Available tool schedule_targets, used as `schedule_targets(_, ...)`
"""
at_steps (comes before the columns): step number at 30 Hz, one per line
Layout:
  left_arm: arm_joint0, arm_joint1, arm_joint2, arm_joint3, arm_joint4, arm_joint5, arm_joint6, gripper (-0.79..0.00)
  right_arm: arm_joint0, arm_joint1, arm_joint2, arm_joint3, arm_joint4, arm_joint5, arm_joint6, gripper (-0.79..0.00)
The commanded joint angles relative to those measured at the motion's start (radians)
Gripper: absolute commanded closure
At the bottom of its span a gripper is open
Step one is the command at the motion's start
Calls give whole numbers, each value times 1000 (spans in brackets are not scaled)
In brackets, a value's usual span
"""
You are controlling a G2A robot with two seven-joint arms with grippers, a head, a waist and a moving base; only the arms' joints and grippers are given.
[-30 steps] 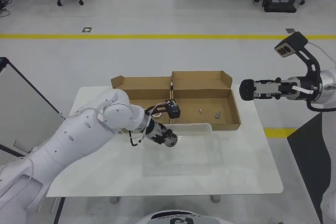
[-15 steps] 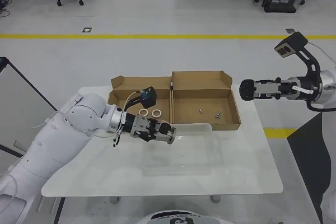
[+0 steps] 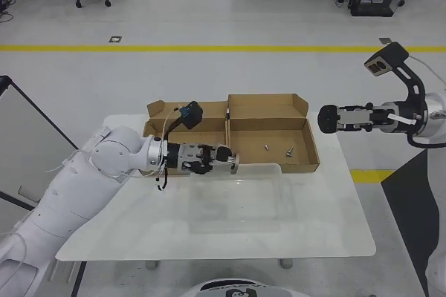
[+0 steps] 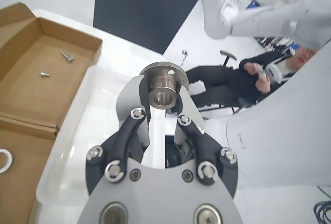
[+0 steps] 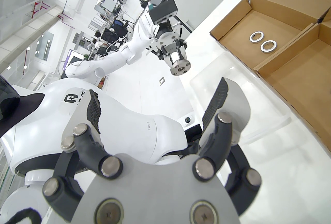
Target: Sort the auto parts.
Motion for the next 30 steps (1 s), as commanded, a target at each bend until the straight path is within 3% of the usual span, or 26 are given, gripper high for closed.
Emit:
schedule_targets(1,-2,-8,-5,20,-40,-4,66,0,0,0,0,0,0,0,0,-785)
schedule_targets(6,-4,-28,-12,56,-199,-92,161,0,0,0,0,0,0,0,0,-785)
schedule_targets(15,0,-46,-22,53,-534,-326,90,0,0,0,0,0,0,0,0,-785)
schedule_targets(30,89,-46,-117,-118,-855,-334,52,0,0,0,0,0,0,0,0,-785)
